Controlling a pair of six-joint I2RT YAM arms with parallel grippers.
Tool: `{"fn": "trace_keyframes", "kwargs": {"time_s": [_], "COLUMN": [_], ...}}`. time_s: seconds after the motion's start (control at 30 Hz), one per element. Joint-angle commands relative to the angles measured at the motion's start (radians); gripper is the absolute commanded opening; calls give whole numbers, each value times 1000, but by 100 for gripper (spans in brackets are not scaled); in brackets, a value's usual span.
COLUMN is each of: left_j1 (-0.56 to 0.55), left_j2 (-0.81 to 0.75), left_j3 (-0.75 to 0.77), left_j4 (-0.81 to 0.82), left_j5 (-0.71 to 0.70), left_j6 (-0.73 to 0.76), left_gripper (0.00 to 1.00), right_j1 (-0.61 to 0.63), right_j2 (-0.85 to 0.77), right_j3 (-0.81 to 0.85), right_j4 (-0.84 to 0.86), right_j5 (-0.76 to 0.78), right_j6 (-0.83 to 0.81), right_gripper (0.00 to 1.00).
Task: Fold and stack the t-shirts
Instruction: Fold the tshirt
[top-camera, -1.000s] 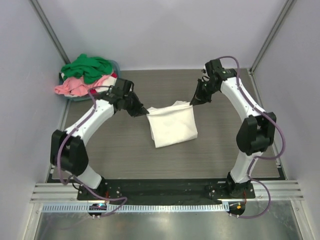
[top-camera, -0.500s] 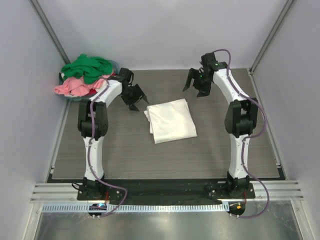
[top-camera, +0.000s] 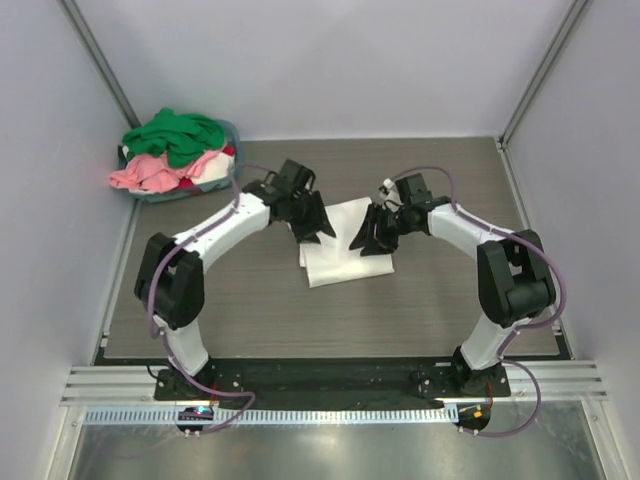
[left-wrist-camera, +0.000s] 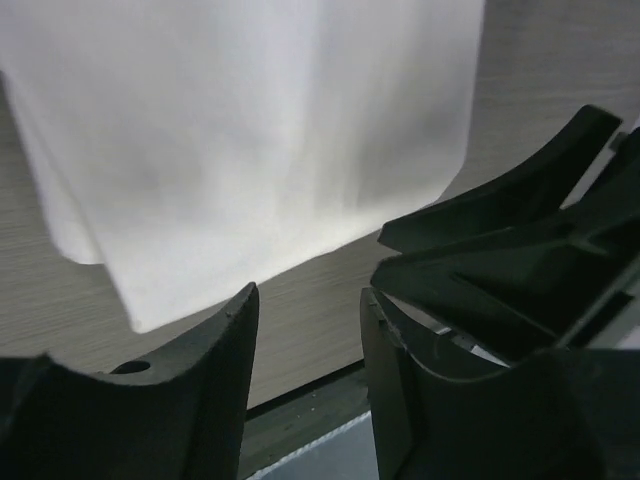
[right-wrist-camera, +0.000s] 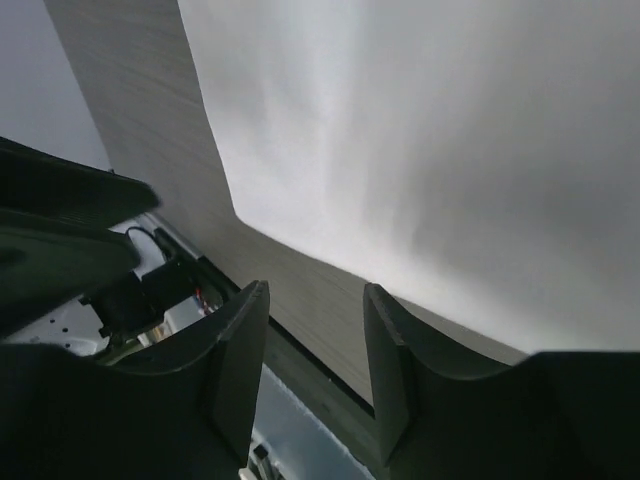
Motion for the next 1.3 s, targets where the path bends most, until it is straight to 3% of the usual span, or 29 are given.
{"fn": "trace_keyframes", "kwargs": {"time_s": [0.0,0.17,0.37,0.6,0.67,0.8,0.87,0.93,1.0,1.1,1.27], "left_j1": [-48,-86,-73,-68,-68,-69,-76,-82,-83,-82,-44], "left_j2": [57,160,150,98,64,33,-10,-48,-116,-201,-254], "left_j3": [-105,-177,-389,-416,-375,-233,-161,-137,-142,-183,-318], "left_j4": [180,281,306,152,98,-66,-149,-192,-185,-136,-41], "left_j5": [86,113,18,-138,-211,-342,-382,-382,-347,-309,-240], "left_j6": [-89,-121,-59,96,142,250,279,282,267,230,204], "left_gripper": [46,43,41,39,39,46,59,67,69,68,61], "right_j1": [20,-10,-23,-18,3,74,92,105,103,111,236], "right_j2": [18,75,6,-156,-219,-357,-430,-476,-487,-450,-323], "right_j3": [-29,-142,-344,-469,-478,-415,-362,-328,-280,-216,-130], "right_j4": [153,151,167,148,118,-48,-83,-109,-117,-111,-24], "right_j5": [-125,-31,157,233,249,308,320,322,320,293,259], "right_j6": [30,-16,-43,23,37,62,83,102,106,117,184], "right_gripper": [47,41,40,40,45,58,63,64,64,57,45]}}
